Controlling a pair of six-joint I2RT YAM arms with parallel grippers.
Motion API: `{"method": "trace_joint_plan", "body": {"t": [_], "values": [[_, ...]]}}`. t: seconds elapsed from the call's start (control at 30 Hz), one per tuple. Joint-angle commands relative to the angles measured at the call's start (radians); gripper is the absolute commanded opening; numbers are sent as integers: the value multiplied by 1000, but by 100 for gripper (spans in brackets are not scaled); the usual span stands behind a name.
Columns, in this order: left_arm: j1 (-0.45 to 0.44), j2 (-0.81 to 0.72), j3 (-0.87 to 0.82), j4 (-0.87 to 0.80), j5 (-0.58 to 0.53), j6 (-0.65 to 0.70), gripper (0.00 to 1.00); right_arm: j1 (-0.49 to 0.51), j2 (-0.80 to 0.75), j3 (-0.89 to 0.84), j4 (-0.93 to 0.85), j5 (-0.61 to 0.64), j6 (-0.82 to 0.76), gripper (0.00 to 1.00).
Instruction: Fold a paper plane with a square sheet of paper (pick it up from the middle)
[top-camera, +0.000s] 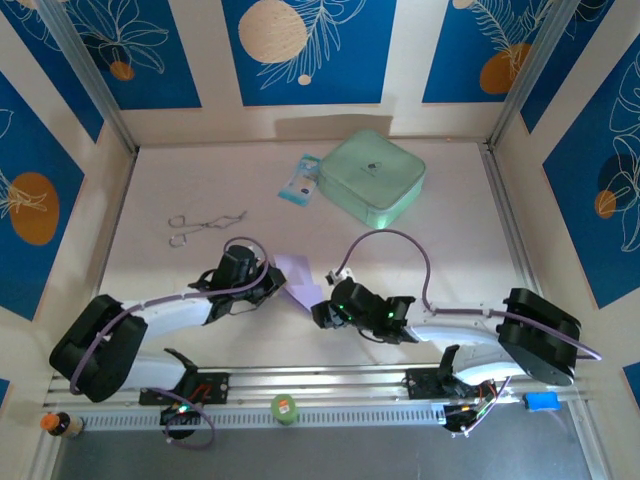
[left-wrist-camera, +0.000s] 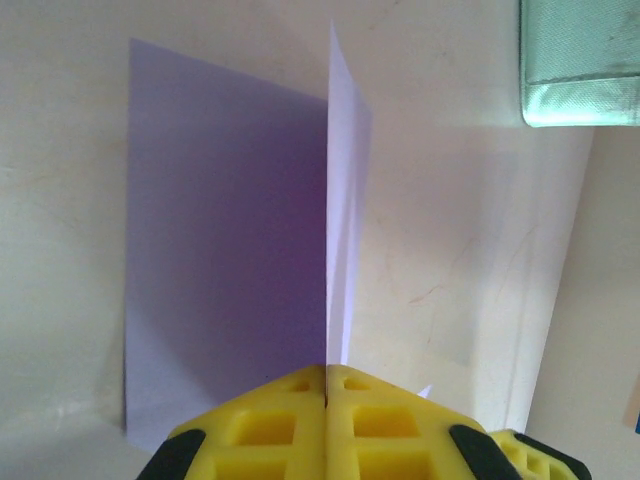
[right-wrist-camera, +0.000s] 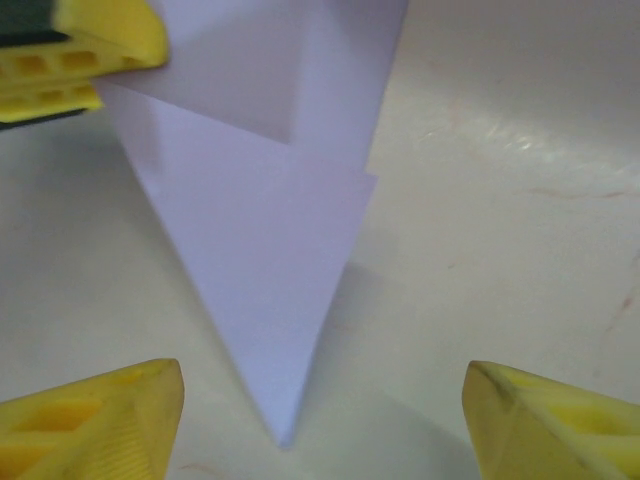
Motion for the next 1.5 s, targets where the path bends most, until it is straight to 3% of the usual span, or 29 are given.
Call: {"method": "trace_joint_plan", "body": {"t": [0.0,0.13,0.33,0.53,0.83,1.47], "values": [[-14,-17,-8,-12,-35,-14,3,52,25,5,95,123,-164,71],[-14,-17,3,-23,-18,8,9,71,62,-12,189,87,-278,62],[-14,22,44,-35,39,59,20,98,142,0,264,69,-402,58],[-14,52,94,-47,96,99,21,105,220,8,342,80,-467,55],[-14,57,105,-63,92,95,19,103,293,45,351,126,-540,53],[-14,57,118,-87,86,98,16,77,280,14,422,109,-470,31]]}}
